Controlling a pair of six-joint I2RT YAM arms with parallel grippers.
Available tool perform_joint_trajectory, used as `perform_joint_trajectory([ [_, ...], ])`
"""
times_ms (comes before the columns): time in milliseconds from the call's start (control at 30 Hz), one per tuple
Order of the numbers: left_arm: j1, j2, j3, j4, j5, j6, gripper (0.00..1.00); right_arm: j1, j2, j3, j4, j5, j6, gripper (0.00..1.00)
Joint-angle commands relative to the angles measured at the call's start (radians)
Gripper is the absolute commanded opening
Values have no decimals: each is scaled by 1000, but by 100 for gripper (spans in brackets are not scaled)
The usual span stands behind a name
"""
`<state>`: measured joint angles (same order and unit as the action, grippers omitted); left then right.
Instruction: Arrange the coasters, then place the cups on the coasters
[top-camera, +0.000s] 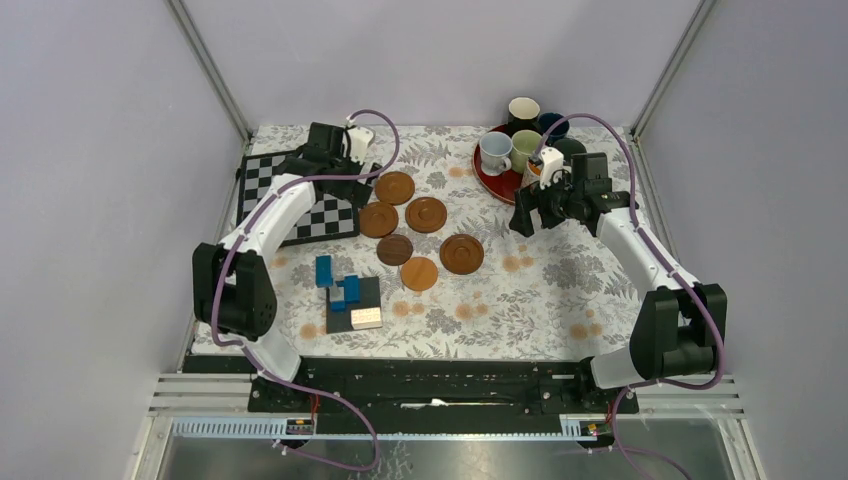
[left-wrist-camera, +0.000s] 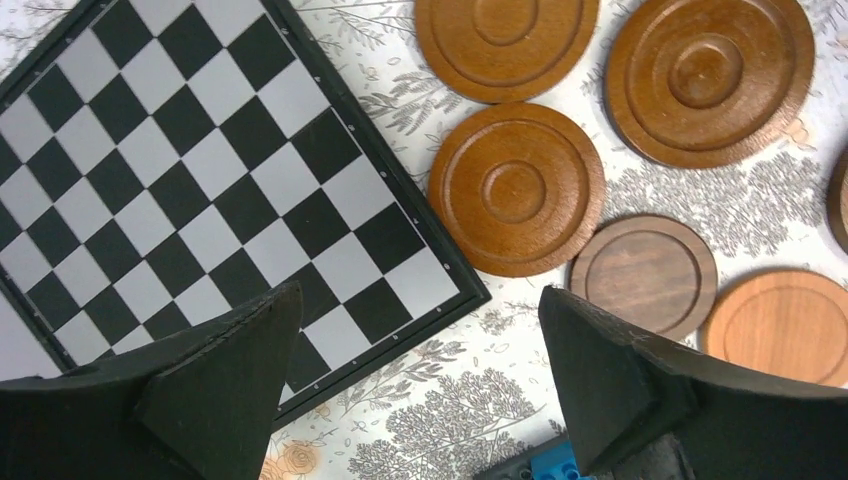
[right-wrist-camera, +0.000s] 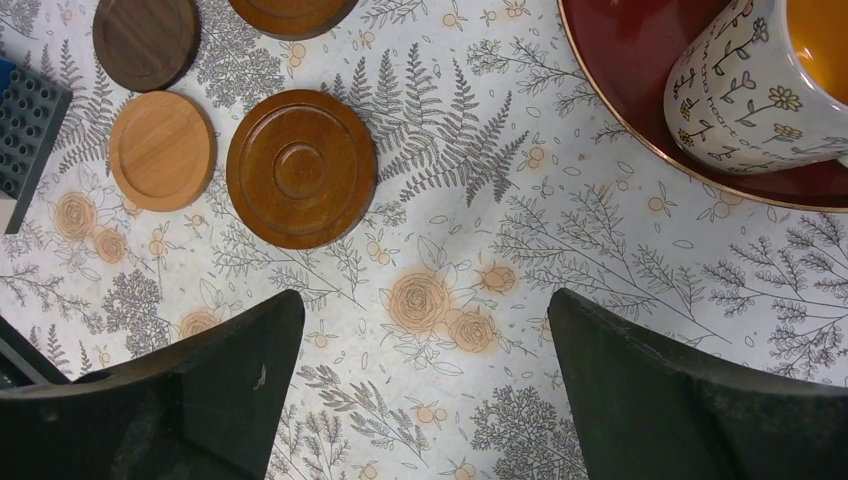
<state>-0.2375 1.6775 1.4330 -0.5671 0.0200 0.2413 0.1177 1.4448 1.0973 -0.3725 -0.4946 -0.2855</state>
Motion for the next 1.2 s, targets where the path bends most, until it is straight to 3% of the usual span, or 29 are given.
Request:
perform_joint_trajectory([
  [0, -21, -66, 35, -73, 168, 87, 99, 2, -18, 7, 3, 8, -29, 100],
  [133, -124, -121, -27, -212, 332, 254, 99, 0, -25, -9, 16, 36, -40, 100],
  [333, -329, -188, -210, -253, 232, 364, 99, -10, -41, -7, 28, 40, -35, 100],
  [467, -405, -214, -306, -234, 230, 377, 99, -19, -41, -7, 28, 38, -35, 100],
  [600, -469, -224, -398, -157, 134, 395, 99, -24, -53, -18, 41, 50, -35, 100],
  [1167, -465, -221, -606, -67, 51, 566, 93, -32, -53, -30, 39, 51, -40, 100],
])
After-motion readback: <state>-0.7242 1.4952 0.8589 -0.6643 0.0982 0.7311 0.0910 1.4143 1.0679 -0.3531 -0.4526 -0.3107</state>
